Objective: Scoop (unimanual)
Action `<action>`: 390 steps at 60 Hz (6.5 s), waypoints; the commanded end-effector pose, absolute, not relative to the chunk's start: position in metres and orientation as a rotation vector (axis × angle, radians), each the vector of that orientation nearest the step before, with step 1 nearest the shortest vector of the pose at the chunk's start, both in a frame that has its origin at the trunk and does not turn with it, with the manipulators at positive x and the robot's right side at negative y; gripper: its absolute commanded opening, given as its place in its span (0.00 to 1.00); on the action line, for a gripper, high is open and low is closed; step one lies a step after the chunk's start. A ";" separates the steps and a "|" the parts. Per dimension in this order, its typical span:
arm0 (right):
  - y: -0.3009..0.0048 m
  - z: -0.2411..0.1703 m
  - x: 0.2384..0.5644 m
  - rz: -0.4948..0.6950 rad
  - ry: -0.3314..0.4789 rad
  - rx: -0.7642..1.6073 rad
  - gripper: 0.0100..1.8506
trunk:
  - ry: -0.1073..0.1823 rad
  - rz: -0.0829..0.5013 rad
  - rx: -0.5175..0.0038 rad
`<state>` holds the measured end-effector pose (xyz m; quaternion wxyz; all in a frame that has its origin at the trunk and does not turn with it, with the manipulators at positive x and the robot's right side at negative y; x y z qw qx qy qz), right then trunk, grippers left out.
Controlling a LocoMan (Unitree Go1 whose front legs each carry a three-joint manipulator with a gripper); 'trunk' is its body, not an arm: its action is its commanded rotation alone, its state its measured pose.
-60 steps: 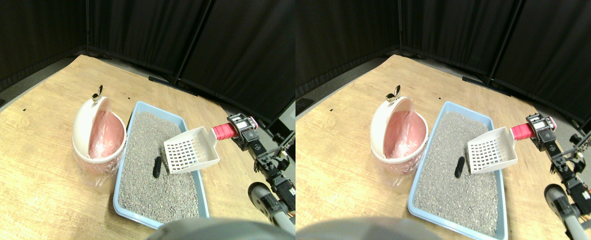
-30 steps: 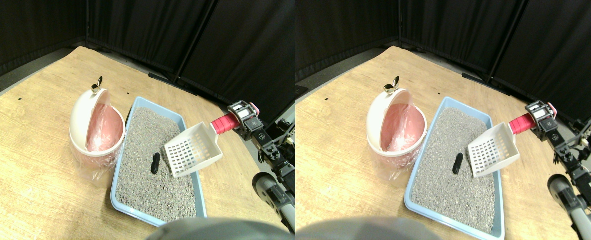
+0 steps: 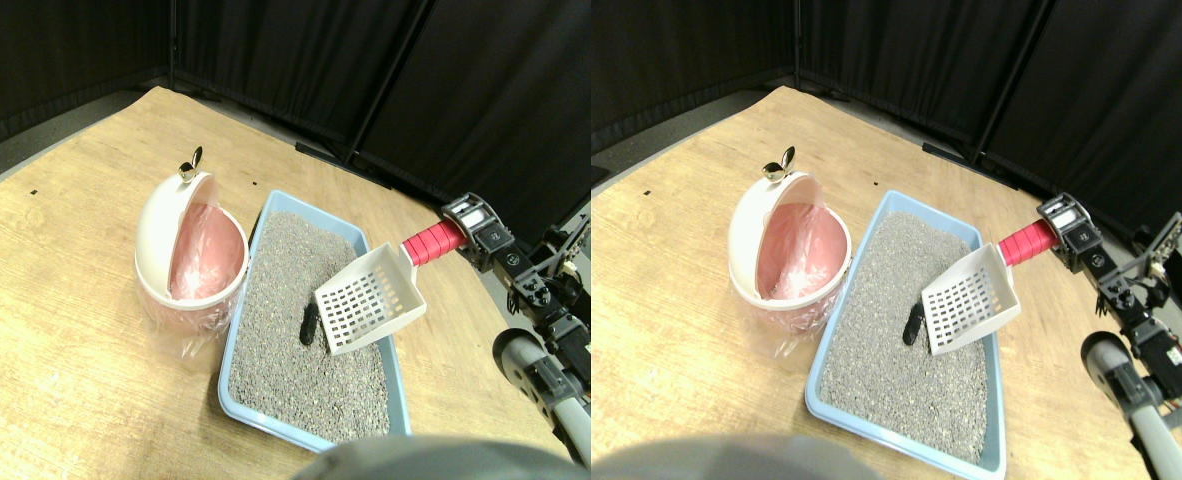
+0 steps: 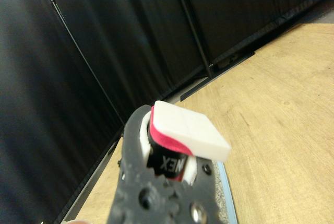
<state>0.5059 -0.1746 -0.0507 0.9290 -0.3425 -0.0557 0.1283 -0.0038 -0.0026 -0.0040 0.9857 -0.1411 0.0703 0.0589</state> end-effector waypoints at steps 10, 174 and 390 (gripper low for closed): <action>-0.172 -0.045 0.510 0.244 -0.187 -0.768 0.03 | 0.152 0.125 -0.290; -0.165 -0.155 0.503 0.078 0.107 0.124 0.03 | 0.175 0.168 -0.302; -0.081 -0.076 0.529 0.354 -0.025 0.073 0.03 | 0.129 0.387 -0.384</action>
